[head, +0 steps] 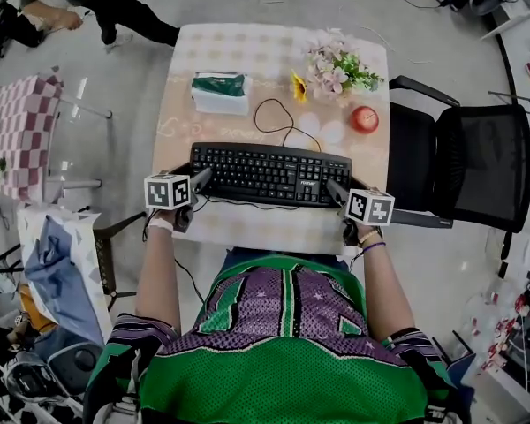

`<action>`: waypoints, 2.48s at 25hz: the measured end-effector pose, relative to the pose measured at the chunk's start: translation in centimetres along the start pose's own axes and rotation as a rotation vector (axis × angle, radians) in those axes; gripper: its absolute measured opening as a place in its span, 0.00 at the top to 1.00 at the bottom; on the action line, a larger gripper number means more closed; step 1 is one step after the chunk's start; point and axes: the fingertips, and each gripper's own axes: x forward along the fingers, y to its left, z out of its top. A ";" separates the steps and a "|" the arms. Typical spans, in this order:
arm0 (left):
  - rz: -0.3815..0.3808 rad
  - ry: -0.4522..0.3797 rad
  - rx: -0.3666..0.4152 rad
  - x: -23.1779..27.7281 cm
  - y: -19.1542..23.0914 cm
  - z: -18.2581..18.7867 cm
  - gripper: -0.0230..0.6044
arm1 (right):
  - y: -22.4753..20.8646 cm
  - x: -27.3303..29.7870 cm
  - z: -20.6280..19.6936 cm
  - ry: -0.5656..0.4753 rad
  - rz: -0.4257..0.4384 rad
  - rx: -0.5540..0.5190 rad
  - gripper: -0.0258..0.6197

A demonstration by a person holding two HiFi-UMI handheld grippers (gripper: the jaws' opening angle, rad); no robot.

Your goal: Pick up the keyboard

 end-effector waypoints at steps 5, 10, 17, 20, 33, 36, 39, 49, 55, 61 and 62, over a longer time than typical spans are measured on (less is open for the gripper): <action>0.013 0.002 0.008 0.0 -0.1 0.0 0.53 | 0.0 0.0 -0.1 -0.013 -0.013 0.005 0.53; 0.017 -0.011 0.004 0.0 0.0 -0.1 0.53 | 0.3 -0.4 -0.1 -0.011 -0.032 -0.007 0.53; 0.011 -0.043 -0.011 -1.4 -1.0 -0.5 0.53 | 1.1 -2.6 0.8 -0.029 -0.051 -0.058 0.53; 0.014 -0.079 -0.013 -3.0 -1.7 -0.2 0.53 | 1.9 -4.1 1.6 -0.048 -0.051 -0.083 0.53; 0.014 -0.207 0.057 -10.2 -3.9 1.8 0.53 | 6.1 -10.8 3.1 -0.183 -0.058 -0.138 0.53; 0.013 -0.234 0.077 -11.6 -4.1 2.3 0.53 | 7.0 -12.1 3.1 -0.219 -0.066 -0.139 0.53; 0.003 -0.272 0.108 -13.1 -4.7 3.4 0.53 | 7.9 -13.4 3.4 -0.249 -0.066 -0.140 0.53; -0.012 -0.417 0.216 -19.9 -7.5 4.9 0.53 | 11.3 -19.2 2.9 -0.377 -0.079 -0.173 0.53; -0.004 -0.532 0.256 -25.0 -8.2 6.2 0.53 | 14.7 -23.0 4.0 -0.488 -0.087 -0.231 0.53; -0.015 -0.637 0.284 -29.4 -9.9 7.5 0.53 | 17.3 -27.4 5.4 -0.592 -0.097 -0.283 0.53; -0.017 -0.652 0.288 -30.2 -10.3 7.7 0.53 | 17.7 -28.1 5.5 -0.608 -0.098 -0.290 0.53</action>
